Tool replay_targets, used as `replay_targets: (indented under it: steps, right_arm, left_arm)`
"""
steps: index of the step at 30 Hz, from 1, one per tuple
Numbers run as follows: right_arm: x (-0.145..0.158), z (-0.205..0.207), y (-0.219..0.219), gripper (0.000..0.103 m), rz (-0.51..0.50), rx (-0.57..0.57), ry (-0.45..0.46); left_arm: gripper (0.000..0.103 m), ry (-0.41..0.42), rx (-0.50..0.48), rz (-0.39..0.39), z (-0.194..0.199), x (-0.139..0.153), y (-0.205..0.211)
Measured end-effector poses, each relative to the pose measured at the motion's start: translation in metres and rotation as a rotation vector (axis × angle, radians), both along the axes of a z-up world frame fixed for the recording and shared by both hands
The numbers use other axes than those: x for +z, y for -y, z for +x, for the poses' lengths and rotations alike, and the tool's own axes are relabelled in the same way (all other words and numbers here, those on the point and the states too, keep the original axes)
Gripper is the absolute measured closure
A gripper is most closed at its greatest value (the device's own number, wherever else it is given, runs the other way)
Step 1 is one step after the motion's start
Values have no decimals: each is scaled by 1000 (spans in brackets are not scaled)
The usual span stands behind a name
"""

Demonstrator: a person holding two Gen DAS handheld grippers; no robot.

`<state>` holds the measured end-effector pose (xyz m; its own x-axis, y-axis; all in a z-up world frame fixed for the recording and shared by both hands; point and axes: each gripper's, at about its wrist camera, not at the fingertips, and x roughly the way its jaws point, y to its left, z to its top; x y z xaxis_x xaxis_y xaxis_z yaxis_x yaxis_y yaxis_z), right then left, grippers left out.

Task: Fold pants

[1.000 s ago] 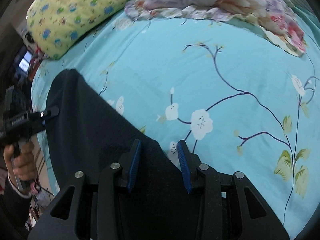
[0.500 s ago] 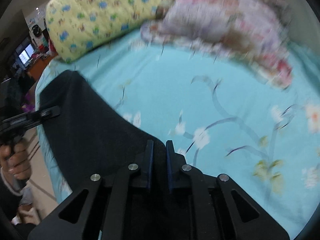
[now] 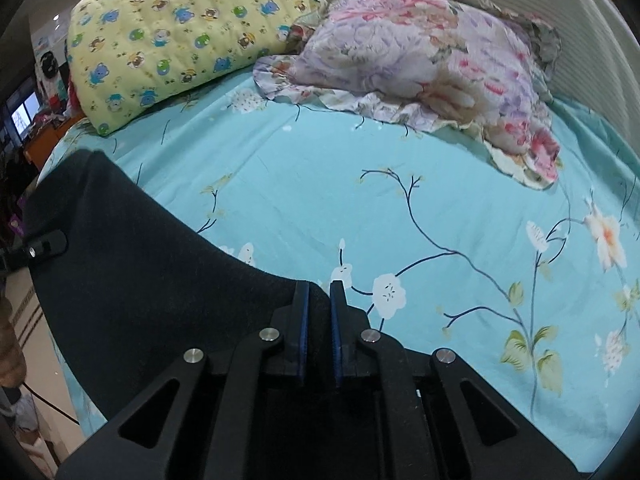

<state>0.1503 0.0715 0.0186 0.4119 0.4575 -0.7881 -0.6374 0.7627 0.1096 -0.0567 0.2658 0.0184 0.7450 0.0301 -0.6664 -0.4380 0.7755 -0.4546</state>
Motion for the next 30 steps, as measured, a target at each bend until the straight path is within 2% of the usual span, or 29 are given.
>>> replay_targets:
  steps: [6,9,12,14,15,17,20,26,30]
  right_arm:
    - [-9,3,3,92,51,-39,-47]
    - [-11,4,3,86,65,-63,-62]
    - [-5,2,8,73,94,-78,-71]
    - [3,-3,13,51,126,-79,-62]
    - [8,-7,17,48,135,-83,-49]
    - [14,-14,23,47,152,-88,-34]
    - [20,-23,37,46,175,-117,-48]
    - [26,-47,76,45,238,-204,-71]
    - [29,-66,100,37,269,-258,-70]
  left_arm:
    - [81,-59,22,5,3,-11,0]
    - [66,-100,59,4,0,-13,-4]
    - [57,-79,96,-27,-14,-10,-13]
    - [54,-69,120,-22,-21,-6,-15]
    - [53,-66,132,-7,-25,-3,-15]
    - [54,-57,153,24,-31,5,-13]
    - [53,-28,157,30,-36,17,-11]
    - [45,0,104,61,-31,35,10]
    - [44,7,53,60,-21,39,30]
